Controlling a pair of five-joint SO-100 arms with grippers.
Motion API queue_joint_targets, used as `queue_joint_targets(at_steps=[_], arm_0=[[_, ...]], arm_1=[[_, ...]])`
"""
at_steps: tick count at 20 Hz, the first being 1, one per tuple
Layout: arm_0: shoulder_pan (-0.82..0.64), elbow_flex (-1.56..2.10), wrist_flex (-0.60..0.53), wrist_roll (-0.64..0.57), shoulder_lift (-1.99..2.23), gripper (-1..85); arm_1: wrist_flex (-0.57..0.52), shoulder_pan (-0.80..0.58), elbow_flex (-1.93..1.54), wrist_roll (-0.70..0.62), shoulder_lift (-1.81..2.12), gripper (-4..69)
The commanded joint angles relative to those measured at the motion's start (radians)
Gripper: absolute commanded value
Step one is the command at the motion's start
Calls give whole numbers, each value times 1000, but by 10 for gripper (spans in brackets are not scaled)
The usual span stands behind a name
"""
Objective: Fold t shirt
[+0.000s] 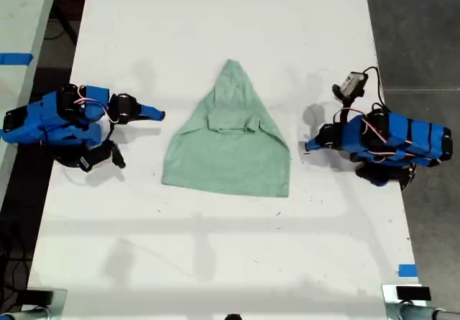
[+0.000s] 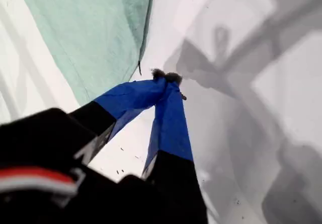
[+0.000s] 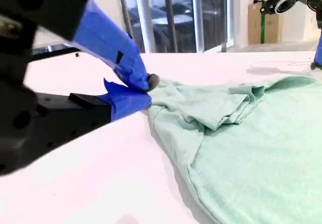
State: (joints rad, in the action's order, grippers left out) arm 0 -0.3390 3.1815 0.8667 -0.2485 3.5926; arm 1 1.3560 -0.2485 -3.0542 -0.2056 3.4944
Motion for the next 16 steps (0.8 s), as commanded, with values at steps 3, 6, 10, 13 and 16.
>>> queue_joint_targets(at_steps=[3, 6, 10, 13, 16], arm_0=[[-11, 9, 6, 9, 8, -2], [-9, 9, 6, 9, 8, -2], [-11, 9, 6, 9, 8, -2], [-11, 9, 6, 9, 8, -2], [-11, 9, 8, 9, 8, -2]], arm_1=[[-9, -3, -14, 14, 12, -22], [-9, -3, -12, 8, 12, -22], [-5, -6, -11, 6, 12, -22], [-5, -8, -11, 6, 12, -22], [-5, -8, -11, 6, 12, -22]])
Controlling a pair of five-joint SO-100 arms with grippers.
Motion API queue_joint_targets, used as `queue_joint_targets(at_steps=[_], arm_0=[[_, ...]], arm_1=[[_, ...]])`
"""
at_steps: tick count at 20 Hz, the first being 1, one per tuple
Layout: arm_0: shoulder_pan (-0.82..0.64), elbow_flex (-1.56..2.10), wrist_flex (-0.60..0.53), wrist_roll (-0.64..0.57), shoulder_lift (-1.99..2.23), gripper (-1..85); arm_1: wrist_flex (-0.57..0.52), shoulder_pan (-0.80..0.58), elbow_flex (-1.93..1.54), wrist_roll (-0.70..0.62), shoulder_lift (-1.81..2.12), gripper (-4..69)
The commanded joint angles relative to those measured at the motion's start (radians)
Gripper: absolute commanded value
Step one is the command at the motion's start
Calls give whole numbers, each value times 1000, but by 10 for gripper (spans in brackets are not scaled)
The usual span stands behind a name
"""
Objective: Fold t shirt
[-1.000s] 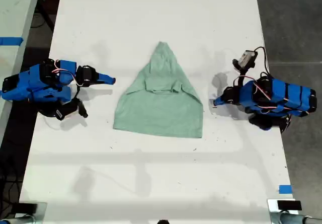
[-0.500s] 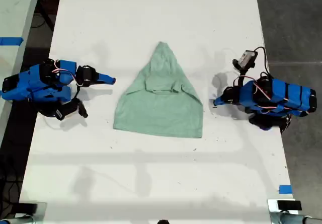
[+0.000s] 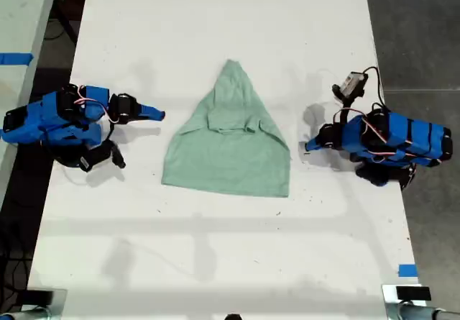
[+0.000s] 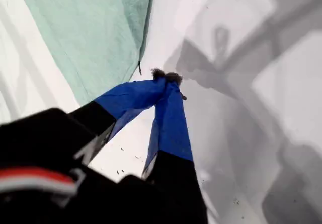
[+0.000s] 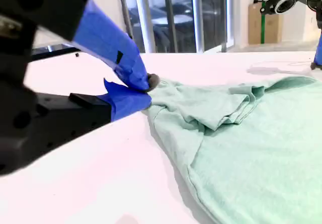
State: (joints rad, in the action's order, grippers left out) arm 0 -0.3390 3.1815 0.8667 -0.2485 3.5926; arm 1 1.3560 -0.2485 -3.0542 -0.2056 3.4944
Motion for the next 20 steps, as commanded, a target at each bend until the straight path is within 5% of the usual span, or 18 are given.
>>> queue_joint_targets(at_steps=[1, 20], arm_0=[[-15, 9, 18, 20, 8, -2], [-123, 6, 66, 18, 8, 2]], arm_1=[[-6, -8, -11, 6, 12, -22], [-8, -18, -18, 44, 12, -22]])
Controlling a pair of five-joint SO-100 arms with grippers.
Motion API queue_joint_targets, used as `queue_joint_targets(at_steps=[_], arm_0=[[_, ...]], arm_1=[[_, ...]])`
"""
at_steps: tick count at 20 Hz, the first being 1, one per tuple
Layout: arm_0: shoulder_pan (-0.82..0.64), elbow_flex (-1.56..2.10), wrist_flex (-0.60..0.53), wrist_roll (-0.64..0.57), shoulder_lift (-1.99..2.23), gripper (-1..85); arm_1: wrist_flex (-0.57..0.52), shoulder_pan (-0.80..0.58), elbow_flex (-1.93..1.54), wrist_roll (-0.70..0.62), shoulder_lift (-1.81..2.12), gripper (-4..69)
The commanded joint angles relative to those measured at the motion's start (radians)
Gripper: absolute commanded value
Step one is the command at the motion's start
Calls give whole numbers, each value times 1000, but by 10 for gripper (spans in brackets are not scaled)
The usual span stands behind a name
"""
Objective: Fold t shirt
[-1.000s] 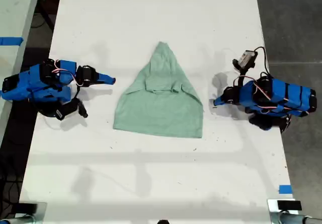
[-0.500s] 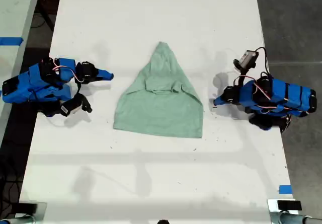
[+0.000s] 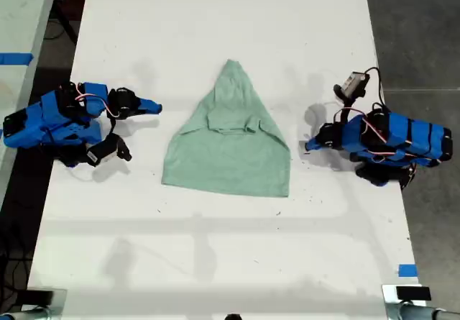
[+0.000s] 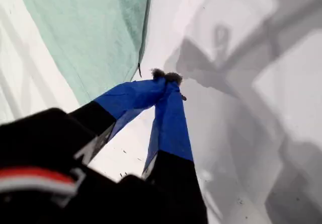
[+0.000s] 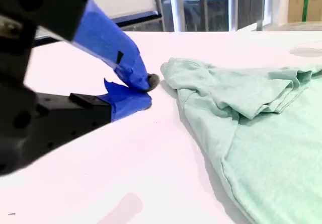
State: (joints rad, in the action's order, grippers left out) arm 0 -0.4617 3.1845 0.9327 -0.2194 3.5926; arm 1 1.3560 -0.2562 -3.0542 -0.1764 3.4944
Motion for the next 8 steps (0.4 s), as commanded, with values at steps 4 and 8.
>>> queue_joint_targets(at_steps=[4, 8], arm_0=[[15, 3, 0, -11, 8, -1], [28, -3, 6, -5, 8, -1]], arm_1=[[-11, -11, -18, 14, 12, -22], [-11, -3, -18, 11, 12, -22]])
